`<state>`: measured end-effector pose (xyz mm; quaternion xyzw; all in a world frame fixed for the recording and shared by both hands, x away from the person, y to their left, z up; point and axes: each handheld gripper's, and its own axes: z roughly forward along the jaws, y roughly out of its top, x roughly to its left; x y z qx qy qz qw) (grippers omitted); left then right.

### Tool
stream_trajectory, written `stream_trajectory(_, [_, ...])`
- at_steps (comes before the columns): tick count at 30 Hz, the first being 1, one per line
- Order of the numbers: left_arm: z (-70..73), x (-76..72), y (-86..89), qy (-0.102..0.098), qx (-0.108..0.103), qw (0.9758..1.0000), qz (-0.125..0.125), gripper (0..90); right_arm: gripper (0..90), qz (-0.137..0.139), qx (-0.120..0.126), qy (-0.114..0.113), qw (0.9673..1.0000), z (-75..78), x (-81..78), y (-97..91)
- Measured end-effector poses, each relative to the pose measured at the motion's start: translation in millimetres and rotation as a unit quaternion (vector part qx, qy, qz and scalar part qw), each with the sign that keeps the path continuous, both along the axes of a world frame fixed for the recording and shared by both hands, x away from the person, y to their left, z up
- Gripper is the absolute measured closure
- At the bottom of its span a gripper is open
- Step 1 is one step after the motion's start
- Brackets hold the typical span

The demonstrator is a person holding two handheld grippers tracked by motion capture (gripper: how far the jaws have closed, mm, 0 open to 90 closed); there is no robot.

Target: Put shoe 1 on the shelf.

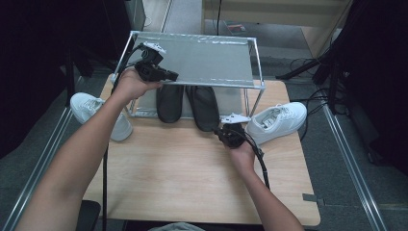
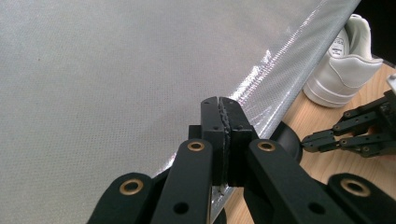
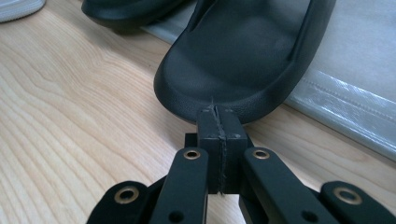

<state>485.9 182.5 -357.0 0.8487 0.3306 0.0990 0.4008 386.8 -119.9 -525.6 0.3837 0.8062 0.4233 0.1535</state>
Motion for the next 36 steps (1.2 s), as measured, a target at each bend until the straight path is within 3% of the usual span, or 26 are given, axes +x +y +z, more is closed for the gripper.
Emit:
stream_trajectory(13, [0.1, -0.4, -0.5, -0.002, 0.002, 1.0, 0.0, 90.0, 90.0, 0.015, 0.001, 0.005, 0.9999, -1.0, 13.6, 32.5])
stream_trajectory(18, [-0.2, -0.8, 0.0, -0.003, 0.0, 1.0, 0.0, 89.9, 90.0, 0.014, 0.011, 0.008, 0.9998, -3.1, 18.7, 43.7])
stream_trajectory(24, [-0.3, -1.1, -0.3, -0.006, 0.002, 1.0, 0.0, 90.0, 90.0, 0.016, -0.001, 0.007, 0.9998, -1.7, 23.9, 58.4])
stream_trajectory(27, [-0.6, -1.1, 0.1, -0.004, -0.001, 1.0, 0.0, 90.0, 90.0, 0.012, 0.002, 0.01, 0.9999, -2.1, 26.8, 62.8])
stream_trajectory(32, [-3.4, 1.2, 5.0, 0.006, -0.025, 0.9997, -0.001, 89.8, 89.3, 0.001, -0.001, 0.011, 0.9999, -2.6, 32.4, 67.0])
stream_trajectory(36, [-2.6, 0.1, 3.5, -0.004, -0.016, 0.9999, -0.003, 88.8, 90.0, 0.009, -0.003, 0.024, 0.9997, 0.2, 34.3, 65.6])
